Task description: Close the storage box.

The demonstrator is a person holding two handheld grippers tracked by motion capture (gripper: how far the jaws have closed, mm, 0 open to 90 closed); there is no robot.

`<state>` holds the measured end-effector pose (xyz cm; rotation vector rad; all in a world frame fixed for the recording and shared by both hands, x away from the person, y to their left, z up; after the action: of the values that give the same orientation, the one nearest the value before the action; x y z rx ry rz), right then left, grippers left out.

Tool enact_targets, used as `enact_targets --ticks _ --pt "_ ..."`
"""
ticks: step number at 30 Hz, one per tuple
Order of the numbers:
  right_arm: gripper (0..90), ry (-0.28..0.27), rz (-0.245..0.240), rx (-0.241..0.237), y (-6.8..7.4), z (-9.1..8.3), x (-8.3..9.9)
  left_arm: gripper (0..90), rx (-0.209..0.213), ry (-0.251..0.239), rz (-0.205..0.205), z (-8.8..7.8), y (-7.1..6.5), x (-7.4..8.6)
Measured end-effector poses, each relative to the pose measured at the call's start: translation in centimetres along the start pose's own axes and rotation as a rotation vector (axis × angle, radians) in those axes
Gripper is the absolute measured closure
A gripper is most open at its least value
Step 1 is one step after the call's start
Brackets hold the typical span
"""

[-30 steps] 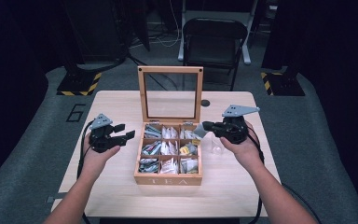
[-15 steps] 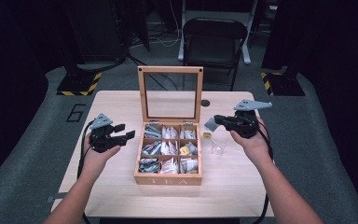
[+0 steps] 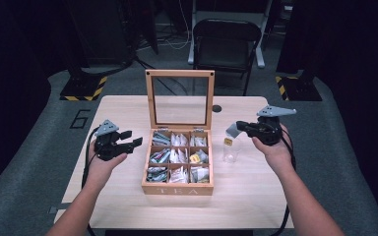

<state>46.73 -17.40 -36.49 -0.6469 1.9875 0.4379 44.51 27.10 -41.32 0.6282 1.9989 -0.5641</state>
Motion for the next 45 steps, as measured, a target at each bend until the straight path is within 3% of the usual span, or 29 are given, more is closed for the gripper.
enact_targets --ticks 11,45 --pt "89.1 0.024 0.013 0.034 -1.2 0.2 1.1 42.9 -0.004 0.004 -0.002 0.0 0.1 0.1" --pt "88.9 0.103 0.037 0.054 -1.3 3.4 5.7 42.9 -0.006 0.008 -0.008 0.1 0.3 0.6"
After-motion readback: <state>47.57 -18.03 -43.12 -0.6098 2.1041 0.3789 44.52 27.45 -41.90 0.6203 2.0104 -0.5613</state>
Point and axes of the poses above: each handheld gripper's, and its own axes: z roughly forward along the jaws, x roughly out of its underside, y roughly to its left, the point moved 3 cm from there along z, roughly forward along the jaws, and after that the axes turned 4 degrees about x, right-handed, at the moved point
